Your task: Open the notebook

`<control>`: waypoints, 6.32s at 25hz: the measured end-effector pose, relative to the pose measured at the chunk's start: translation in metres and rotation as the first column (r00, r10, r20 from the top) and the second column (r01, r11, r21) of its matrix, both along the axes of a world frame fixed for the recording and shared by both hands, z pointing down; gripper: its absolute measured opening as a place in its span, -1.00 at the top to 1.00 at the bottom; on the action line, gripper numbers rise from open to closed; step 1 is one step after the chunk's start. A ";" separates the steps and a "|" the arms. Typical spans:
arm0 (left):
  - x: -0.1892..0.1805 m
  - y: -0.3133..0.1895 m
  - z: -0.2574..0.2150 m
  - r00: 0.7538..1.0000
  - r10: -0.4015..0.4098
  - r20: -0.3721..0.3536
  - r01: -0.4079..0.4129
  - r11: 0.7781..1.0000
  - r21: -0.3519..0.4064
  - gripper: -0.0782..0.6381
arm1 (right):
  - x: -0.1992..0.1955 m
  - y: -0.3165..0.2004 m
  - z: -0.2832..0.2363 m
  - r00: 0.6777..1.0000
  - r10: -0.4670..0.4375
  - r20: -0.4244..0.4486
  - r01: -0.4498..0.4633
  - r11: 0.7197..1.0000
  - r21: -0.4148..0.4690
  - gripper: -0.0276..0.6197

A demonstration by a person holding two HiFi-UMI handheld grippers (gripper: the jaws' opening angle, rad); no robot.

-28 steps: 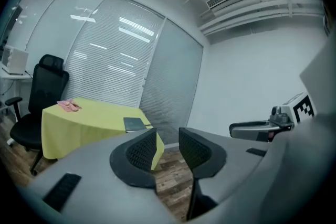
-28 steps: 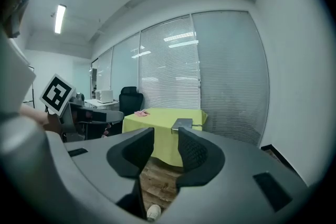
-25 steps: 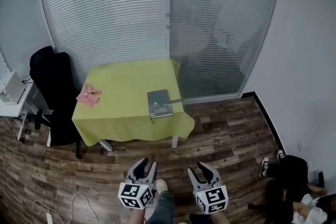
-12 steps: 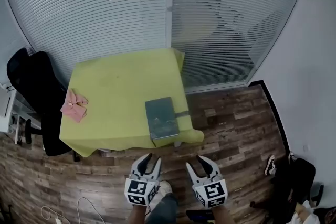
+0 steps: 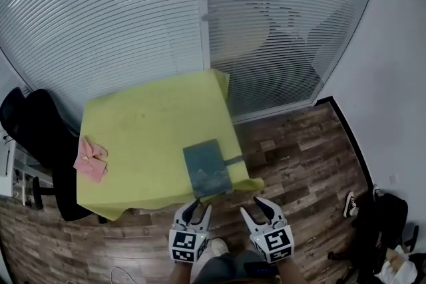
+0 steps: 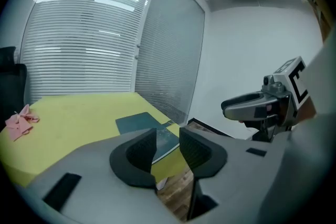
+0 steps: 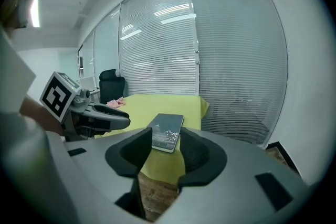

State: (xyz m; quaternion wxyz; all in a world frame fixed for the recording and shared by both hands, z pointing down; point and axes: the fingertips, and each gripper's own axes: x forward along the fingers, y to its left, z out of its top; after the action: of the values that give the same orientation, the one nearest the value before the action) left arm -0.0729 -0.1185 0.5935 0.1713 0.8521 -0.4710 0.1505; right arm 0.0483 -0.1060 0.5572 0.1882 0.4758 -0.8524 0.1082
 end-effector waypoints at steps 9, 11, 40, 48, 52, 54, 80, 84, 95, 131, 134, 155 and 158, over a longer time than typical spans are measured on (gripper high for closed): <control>0.008 -0.008 0.004 0.999 0.036 0.029 -0.035 0.999 -0.019 0.39 | -0.004 -0.009 -0.003 1.000 -0.022 -0.008 0.022 1.000 -0.009 0.35; 0.007 -0.012 0.005 0.998 0.037 0.042 -0.036 0.999 -0.020 0.38 | -0.006 -0.013 0.000 1.000 -0.031 0.000 0.031 0.999 -0.010 0.35; 0.016 -0.042 0.085 0.957 0.182 0.227 -0.154 0.978 -0.138 0.31 | -0.009 -0.054 0.072 0.996 -0.088 -0.019 0.084 0.983 -0.162 0.34; 0.024 -0.041 0.101 0.887 0.270 0.375 -0.235 0.962 -0.137 0.28 | -0.009 -0.059 0.079 0.996 -0.091 -0.015 0.086 0.978 -0.189 0.35; 0.028 -0.043 0.109 0.834 0.300 0.462 -0.272 0.954 -0.128 0.28 | -0.009 -0.059 0.082 0.996 -0.092 -0.016 0.087 0.977 -0.193 0.35; 0.029 -0.043 0.111 0.818 0.301 0.490 -0.277 0.953 -0.124 0.27 | -0.008 -0.058 0.082 0.996 -0.091 -0.017 0.086 0.977 -0.194 0.35; 0.018 -0.036 0.081 0.863 0.209 0.460 -0.217 0.975 -0.035 0.37 | -0.005 -0.043 0.060 0.996 -0.086 -0.014 0.083 0.988 -0.132 0.37; 0.015 -0.035 0.076 0.870 0.192 0.453 -0.205 0.979 -0.023 0.39 | -0.006 -0.040 0.057 0.997 -0.081 -0.009 0.079 0.989 -0.123 0.38; 0.006 -0.029 0.059 0.901 0.135 0.413 -0.151 0.988 0.008 0.47 | -0.010 -0.036 0.042 0.998 -0.066 0.018 0.067 0.993 -0.095 0.38; -0.040 -0.016 0.040 0.980 -0.088 0.178 0.087 0.996 0.014 0.63 | -0.036 -0.027 0.032 0.986 -0.165 0.026 0.167 0.982 -0.086 0.41; -0.045 -0.015 0.041 0.983 -0.105 0.152 0.106 0.994 0.006 0.64 | -0.035 -0.028 0.033 0.987 -0.159 0.028 0.161 0.984 -0.077 0.42; -0.106 -0.004 0.086 0.867 -0.440 -0.236 0.377 0.886 -0.269 0.65 | -0.033 -0.033 0.044 0.989 -0.140 0.052 0.145 0.982 -0.117 0.44; -0.110 -0.004 0.100 0.822 -0.492 -0.288 0.399 0.857 -0.326 0.65 | -0.032 -0.036 0.045 0.989 -0.136 0.051 0.141 0.983 -0.118 0.44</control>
State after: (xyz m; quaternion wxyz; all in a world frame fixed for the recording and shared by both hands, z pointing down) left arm -0.1833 -0.1226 0.6938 0.3918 0.7011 -0.5957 0.0053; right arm 0.0165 -0.1423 0.6024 0.2054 0.4007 -0.8791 0.1565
